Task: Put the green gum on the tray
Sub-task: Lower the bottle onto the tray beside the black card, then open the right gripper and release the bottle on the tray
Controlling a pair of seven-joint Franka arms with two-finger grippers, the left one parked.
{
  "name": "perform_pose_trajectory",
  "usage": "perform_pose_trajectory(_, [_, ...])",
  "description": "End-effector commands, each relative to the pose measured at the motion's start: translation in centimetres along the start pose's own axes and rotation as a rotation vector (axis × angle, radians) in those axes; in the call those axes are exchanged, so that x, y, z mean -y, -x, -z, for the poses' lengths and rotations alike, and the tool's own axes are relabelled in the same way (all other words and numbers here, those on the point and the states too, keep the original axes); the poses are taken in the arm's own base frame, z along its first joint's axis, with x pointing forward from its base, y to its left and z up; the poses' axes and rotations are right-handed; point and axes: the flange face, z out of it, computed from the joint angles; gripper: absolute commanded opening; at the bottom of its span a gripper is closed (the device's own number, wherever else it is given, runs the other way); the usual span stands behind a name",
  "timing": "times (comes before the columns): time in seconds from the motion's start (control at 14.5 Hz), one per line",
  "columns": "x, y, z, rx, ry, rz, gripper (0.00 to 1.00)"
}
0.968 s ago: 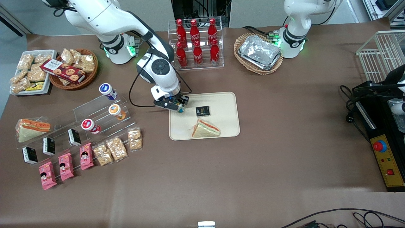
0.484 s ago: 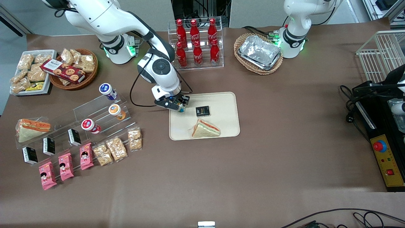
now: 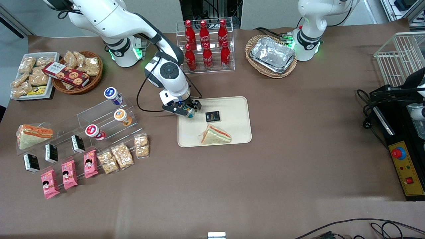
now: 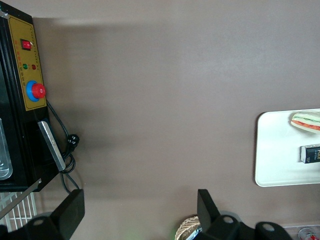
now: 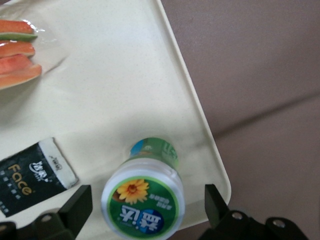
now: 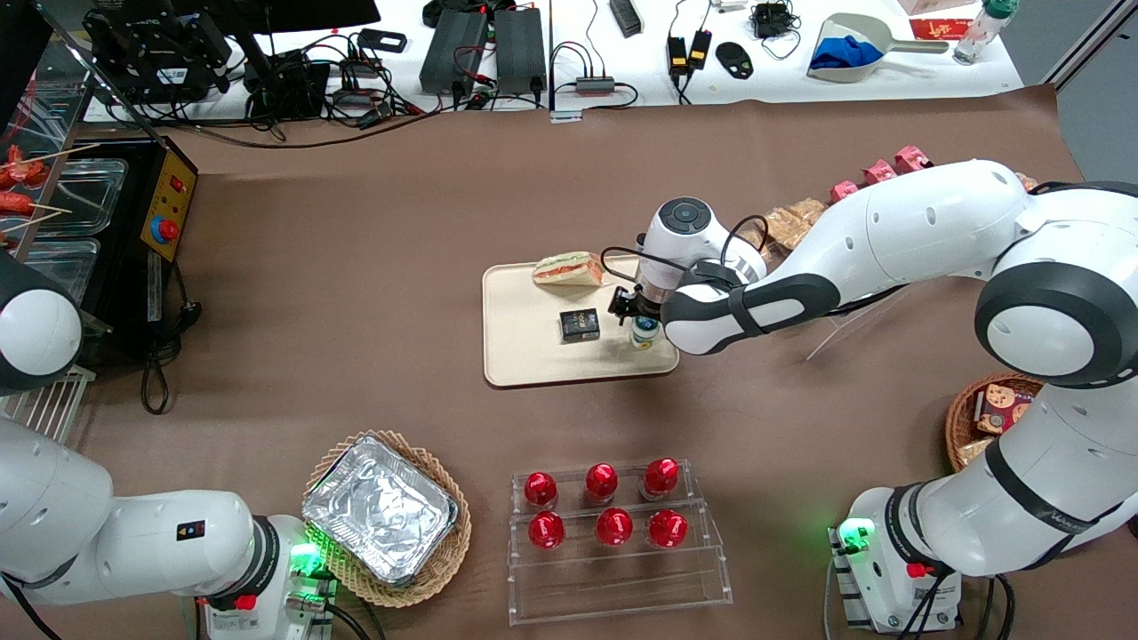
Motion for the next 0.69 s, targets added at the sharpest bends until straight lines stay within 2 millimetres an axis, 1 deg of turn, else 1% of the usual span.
perform_pose_trajectory(0.0, [0.2, -0.2, 0.0, -0.015, -0.014, -0.006, 1.0])
perform_pose_trajectory(0.07, [0.0, -0.8, 0.6, -0.026, -0.015, 0.001, 1.0])
perform_pose_trajectory(0.14, [-0.5, -2.4, 2.0, -0.051, -0.026, -0.004, 1.0])
perform_pose_trajectory(0.21, [-1.0, -3.2, 3.4, -0.068, -0.011, 0.019, 1.0])
perform_pose_trajectory(0.28, [-1.4, -3.8, 5.2, -0.078, 0.023, 0.039, 1.0])
perform_pose_trajectory(0.35, [-1.8, -4.6, 7.4, -0.093, 0.048, 0.04, 1.0])
perform_pose_trajectory(0.41, [-1.8, -5.0, 10.0, -0.088, 0.065, 0.026, 1.0])
perform_pose_trajectory(0.48, [-1.8, -5.6, 13.1, -0.048, 0.073, 0.027, 1.0])
perform_pose_trajectory(0.55, [-2.3, -6.9, 16.6, 0.022, 0.058, 0.042, 1.0])
perform_pose_trajectory(0.62, [-3.7, -9.3, 20.3, 0.089, 0.035, 0.055, 1.0])
